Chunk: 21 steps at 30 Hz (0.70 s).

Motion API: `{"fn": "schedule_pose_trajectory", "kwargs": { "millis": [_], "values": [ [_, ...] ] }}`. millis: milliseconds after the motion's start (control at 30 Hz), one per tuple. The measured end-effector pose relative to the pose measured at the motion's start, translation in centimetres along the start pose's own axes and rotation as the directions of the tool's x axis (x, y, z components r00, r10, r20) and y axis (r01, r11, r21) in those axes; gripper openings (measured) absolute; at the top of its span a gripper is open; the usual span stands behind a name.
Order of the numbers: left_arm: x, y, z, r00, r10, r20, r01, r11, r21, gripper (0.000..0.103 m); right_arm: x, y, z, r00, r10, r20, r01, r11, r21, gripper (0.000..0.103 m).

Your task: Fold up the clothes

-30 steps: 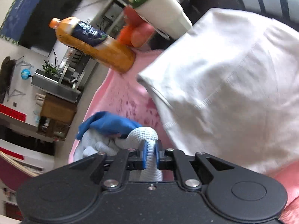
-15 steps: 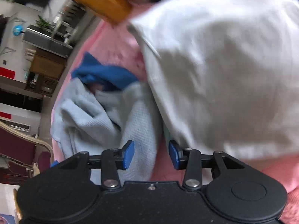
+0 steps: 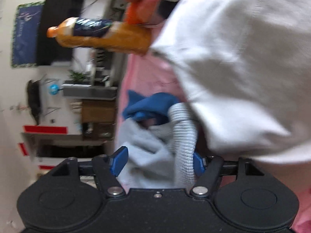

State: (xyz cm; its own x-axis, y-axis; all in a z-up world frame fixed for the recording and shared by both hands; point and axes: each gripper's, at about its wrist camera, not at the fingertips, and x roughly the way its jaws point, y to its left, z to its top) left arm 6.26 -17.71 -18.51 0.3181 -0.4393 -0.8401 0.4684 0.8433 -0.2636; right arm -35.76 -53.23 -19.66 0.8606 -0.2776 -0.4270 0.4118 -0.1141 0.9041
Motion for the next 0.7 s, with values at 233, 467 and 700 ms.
{"fn": "schedule_pose_trajectory", "kwargs": {
  "millis": [233,467,700],
  "values": [
    [0.2,0.1,0.0,1.0,0.0,-0.005,0.0,1.0,-0.003,0.019,0.6,-0.5,1.0,0.968,-0.239,0.075,0.239,0.971,0.012,0.037],
    [0.2,0.3,0.0,1.0,-0.004,-0.01,0.004,1.0,-0.014,0.02,1.4,-1.7,2.3,0.989,-0.134,0.065,0.129,0.989,0.073,0.039],
    [0.1,0.4,0.0,1.0,-0.005,-0.013,0.005,1.0,-0.019,0.02,0.6,-1.3,1.1,0.993,-0.117,0.026,0.116,0.992,0.043,0.032]
  ]
}}
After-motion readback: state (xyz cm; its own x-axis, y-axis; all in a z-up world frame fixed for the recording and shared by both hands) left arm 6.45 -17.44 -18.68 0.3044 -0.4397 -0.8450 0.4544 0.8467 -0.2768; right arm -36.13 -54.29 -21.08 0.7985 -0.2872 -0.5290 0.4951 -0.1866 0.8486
